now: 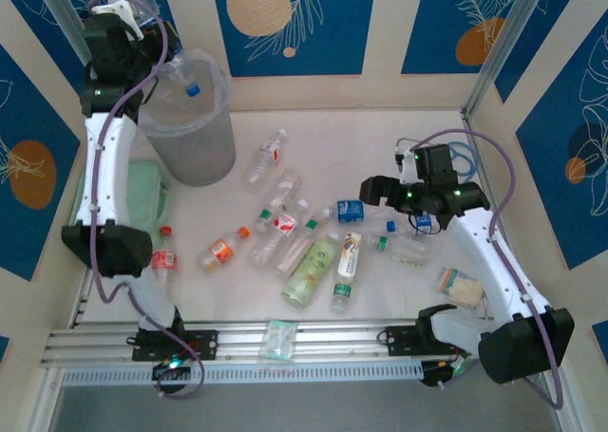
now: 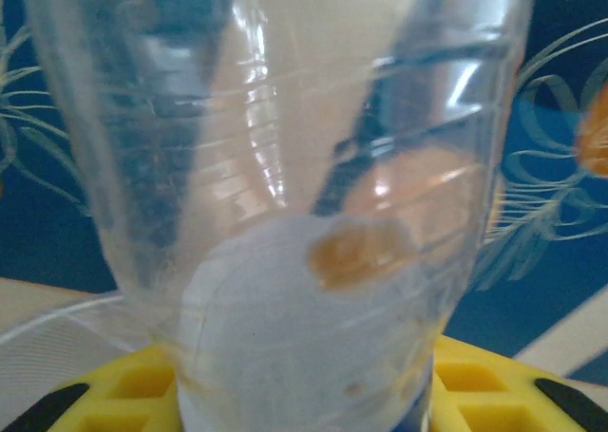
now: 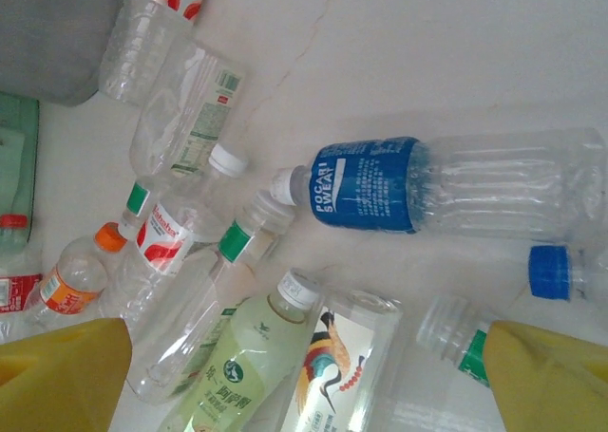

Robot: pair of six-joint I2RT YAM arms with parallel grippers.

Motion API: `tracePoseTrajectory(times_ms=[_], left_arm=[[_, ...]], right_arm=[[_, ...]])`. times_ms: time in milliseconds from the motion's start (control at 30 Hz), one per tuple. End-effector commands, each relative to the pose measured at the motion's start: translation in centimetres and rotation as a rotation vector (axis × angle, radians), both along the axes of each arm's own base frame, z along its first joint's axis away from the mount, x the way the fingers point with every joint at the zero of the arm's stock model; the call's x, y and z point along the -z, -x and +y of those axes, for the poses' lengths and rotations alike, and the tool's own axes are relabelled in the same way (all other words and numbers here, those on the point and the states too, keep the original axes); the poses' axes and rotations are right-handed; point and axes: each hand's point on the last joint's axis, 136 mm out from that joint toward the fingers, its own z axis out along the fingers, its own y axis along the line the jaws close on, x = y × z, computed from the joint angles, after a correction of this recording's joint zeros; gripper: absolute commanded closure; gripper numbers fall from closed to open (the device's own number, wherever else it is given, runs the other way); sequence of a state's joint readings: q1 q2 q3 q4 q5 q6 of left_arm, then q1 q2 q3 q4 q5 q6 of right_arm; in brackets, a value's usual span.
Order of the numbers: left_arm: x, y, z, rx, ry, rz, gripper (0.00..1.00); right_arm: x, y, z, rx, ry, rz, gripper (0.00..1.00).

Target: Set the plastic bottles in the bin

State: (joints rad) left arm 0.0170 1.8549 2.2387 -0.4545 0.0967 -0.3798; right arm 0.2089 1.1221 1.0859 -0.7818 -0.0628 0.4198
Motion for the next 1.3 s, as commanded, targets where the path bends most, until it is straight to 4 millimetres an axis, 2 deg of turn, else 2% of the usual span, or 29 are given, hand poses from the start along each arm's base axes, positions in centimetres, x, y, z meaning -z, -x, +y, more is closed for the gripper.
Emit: tracePoseTrajectory(times_ms=[0, 167, 333, 500, 667, 700, 733, 767, 833, 867, 933, 1100, 1200, 1267], left_arm=[[7.6, -2.1, 2.4, -0.053, -0.124, 0.249, 1.00], [12.3, -3.7, 2.7, -0.009, -0.247, 0.372, 1.00], [17.9, -4.1, 2.7, 0.051, -0.325, 0.512, 1.00], [23.1, -4.5, 1.3, 0.140, -0.326, 0.619, 1.00], [26.8, -4.5, 0.6, 0.154, -0.361, 0.703, 1.00], [27.2, -4.4, 0.8, 0.144, -0.372, 0.713, 0.99], [27.6, -4.3, 0.8, 0.140, -0.381, 0.721, 0.87], [27.7, -4.2, 0.7, 0.141, -0.383, 0.720, 0.72], [27.8, -4.1, 0.5, 0.147, -0.380, 0.714, 0.49], [27.7, -4.1, 0.5, 0.146, -0.380, 0.712, 0.42], [27.4, -4.0, 0.5, 0.147, -0.378, 0.705, 0.33], [25.5, -3.6, 0.4, 0.147, -0.383, 0.673, 0.19], [23.2, -3.2, 0.7, 0.126, -0.402, 0.636, 0.11], [20.8, -2.8, 0.9, 0.110, -0.410, 0.592, 0.05]], right_arm=[[0.3, 1.3, -0.4, 0.014, -0.006, 0.049, 0.05], [0.2, 1.9, -1.0, 0.033, 0.007, 0.052, 0.05], [0.3, 2.2, -1.2, 0.046, 0.004, 0.059, 0.05], [0.4, 2.4, -1.3, 0.058, -0.001, 0.075, 0.05], [0.7, 2.4, -1.5, 0.072, 0.001, 0.091, 0.04], [0.8, 2.5, -1.6, 0.077, -0.001, 0.094, 0.04], [0.9, 2.5, -1.7, 0.083, -0.004, 0.098, 0.04], [1.0, 2.5, -1.9, 0.091, -0.008, 0.102, 0.04], [1.1, 2.5, -2.4, 0.118, -0.016, 0.110, 0.04], [1.2, 2.5, -2.8, 0.137, -0.021, 0.114, 0.03], [1.4, 2.5, -3.4, 0.170, -0.029, 0.126, 0.01], [2.0, 2.8, -4.9, 0.248, -0.027, 0.156, 0.01], [3.1, 3.4, -6.8, 0.379, 0.028, 0.209, 0.01], [3.9, 4.1, -8.1, 0.467, 0.067, 0.257, 0.01]])
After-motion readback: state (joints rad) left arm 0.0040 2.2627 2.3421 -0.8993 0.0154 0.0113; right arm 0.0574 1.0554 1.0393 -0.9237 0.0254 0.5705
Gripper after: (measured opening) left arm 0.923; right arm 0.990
